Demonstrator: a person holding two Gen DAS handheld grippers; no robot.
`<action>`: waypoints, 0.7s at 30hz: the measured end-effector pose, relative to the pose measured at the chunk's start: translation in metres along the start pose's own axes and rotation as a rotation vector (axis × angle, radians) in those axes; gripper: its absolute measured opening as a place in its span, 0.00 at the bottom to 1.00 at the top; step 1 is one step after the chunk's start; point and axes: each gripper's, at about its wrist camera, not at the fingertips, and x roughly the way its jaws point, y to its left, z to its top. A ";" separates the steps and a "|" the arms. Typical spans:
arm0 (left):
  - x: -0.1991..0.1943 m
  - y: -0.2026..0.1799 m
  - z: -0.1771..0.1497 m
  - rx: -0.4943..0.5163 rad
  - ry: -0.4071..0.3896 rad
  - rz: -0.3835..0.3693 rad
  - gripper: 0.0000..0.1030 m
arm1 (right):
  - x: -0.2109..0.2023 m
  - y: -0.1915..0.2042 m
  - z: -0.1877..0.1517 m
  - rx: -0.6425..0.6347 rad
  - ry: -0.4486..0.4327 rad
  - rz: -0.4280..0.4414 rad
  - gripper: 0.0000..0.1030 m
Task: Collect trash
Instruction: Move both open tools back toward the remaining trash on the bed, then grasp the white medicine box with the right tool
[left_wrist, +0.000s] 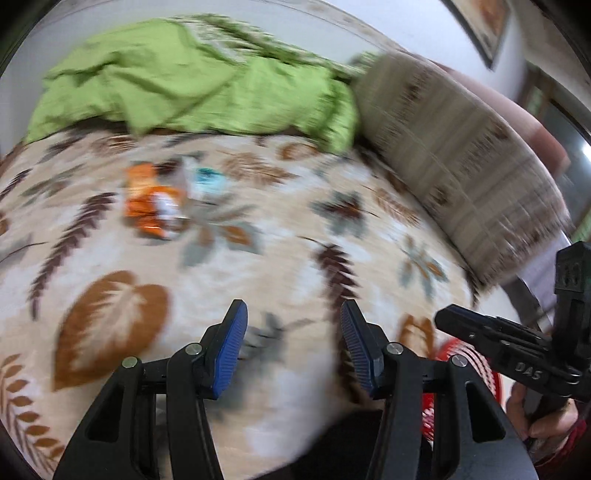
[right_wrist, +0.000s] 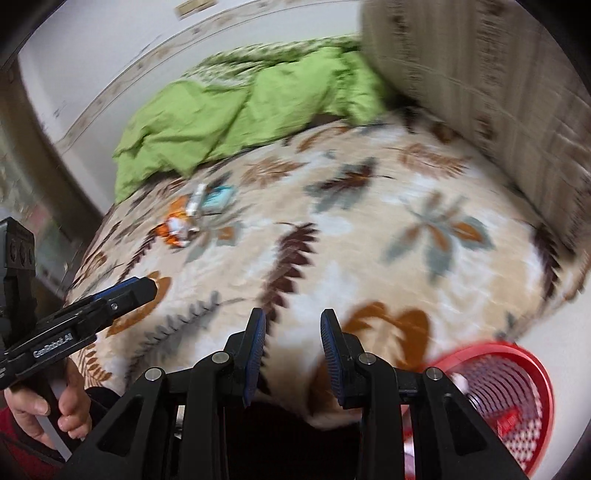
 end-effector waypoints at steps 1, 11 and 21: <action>-0.001 0.010 0.002 -0.015 -0.007 0.020 0.50 | 0.009 0.010 0.008 -0.016 0.010 0.021 0.32; 0.001 0.118 0.023 -0.197 -0.047 0.186 0.50 | 0.110 0.088 0.076 -0.139 0.067 0.098 0.32; 0.024 0.157 0.046 -0.247 -0.050 0.179 0.52 | 0.230 0.127 0.140 -0.070 0.161 0.159 0.32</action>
